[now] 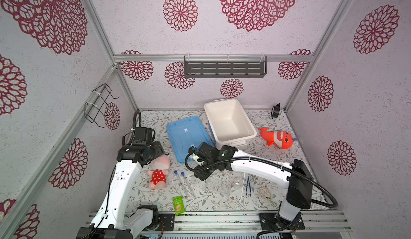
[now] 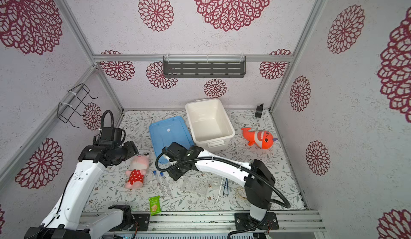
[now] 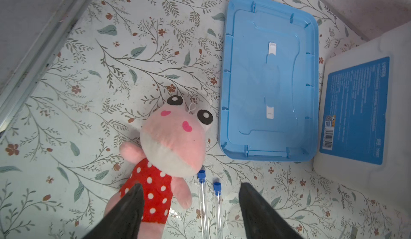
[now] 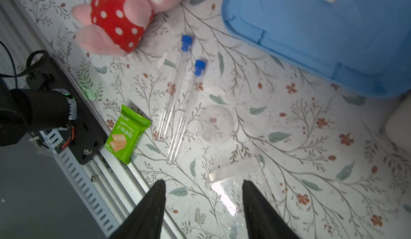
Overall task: Organize the chemistry lab equipment
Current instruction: 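Lower the right gripper onto a blue-capped test tube and close it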
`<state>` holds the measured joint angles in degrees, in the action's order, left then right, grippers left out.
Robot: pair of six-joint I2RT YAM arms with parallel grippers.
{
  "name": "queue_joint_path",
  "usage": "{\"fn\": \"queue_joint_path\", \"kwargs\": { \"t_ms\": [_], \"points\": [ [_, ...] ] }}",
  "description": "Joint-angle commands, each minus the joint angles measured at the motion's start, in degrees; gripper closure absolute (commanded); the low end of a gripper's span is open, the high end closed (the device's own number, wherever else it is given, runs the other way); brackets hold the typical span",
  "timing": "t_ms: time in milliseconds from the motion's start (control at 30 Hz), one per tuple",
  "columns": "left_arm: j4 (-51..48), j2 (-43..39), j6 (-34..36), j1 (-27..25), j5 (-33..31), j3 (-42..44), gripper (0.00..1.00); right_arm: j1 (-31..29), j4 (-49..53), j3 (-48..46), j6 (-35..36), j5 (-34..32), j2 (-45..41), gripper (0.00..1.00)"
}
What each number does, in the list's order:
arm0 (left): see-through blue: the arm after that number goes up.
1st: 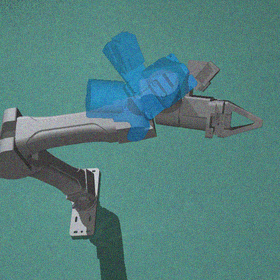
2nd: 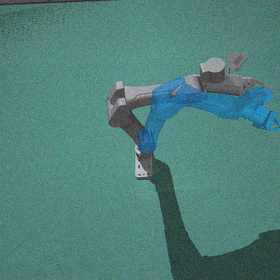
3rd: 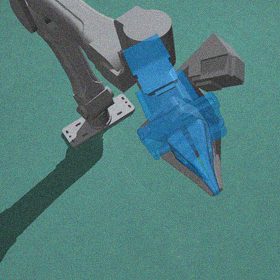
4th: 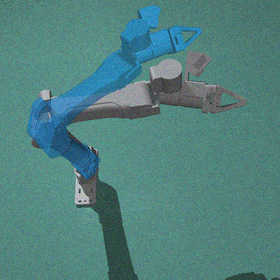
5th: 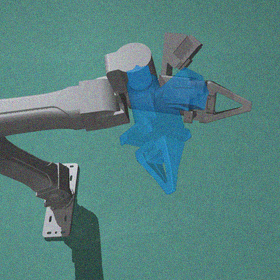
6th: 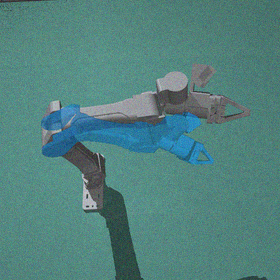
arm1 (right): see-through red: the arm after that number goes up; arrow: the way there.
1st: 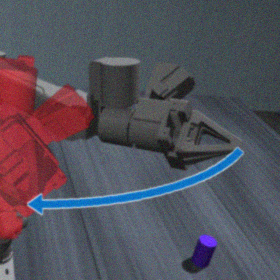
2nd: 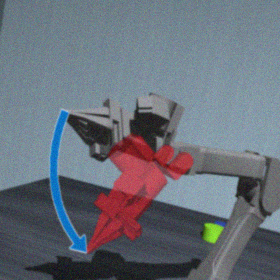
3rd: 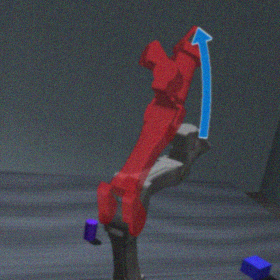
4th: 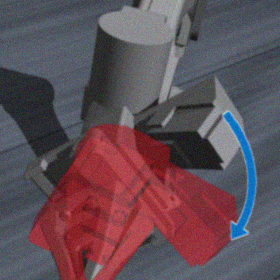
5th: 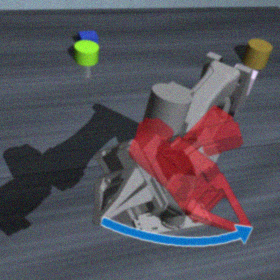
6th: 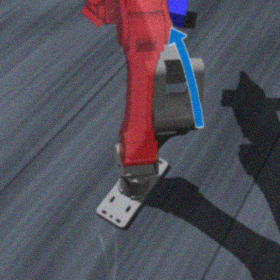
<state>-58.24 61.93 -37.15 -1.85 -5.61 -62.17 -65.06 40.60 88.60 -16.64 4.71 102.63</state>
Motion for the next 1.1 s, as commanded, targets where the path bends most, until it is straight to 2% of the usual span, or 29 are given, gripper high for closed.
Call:
{"fn": "queue_joint_path", "kwargs": {
  "t_ms": [0,233,433,633,900,1067],
  "points": [
    [-0.8,-1.9,-1.5,2.5,-0.4,0.5,0.29,-0.6,0.4,6.4,-1.5,-0.7,4.2,0.43],
    [-0.9,-4.9,-1.3,9.5,3.8,1.5,0.3,-0.7,6.3,20.4,-1.8,0.4,18.6,0.43],
    [0.5,-5.4,-1.6,11.6,6.7,3.1,0.3,-0.7,13.9,32.8,-4.4,-1.3,28.9,0.47],
    [2.3,-6.3,-2.6,11.6,12.9,6.8,0.3,-0.8,14.1,34.2,-7.0,-1.8,32.8,0.48],
    [1.6,-7.1,-0.2,11.6,12.5,7.4,0.29,-1.0,15.0,38.1,-8.8,-1.2,37.6,0.55],
    [2.3,-6.8,0.4,11.6,13.2,7.5,0.29,-1.0,19.3,43.8,-9.7,-4.6,41.7,0.66]
  ]
}}
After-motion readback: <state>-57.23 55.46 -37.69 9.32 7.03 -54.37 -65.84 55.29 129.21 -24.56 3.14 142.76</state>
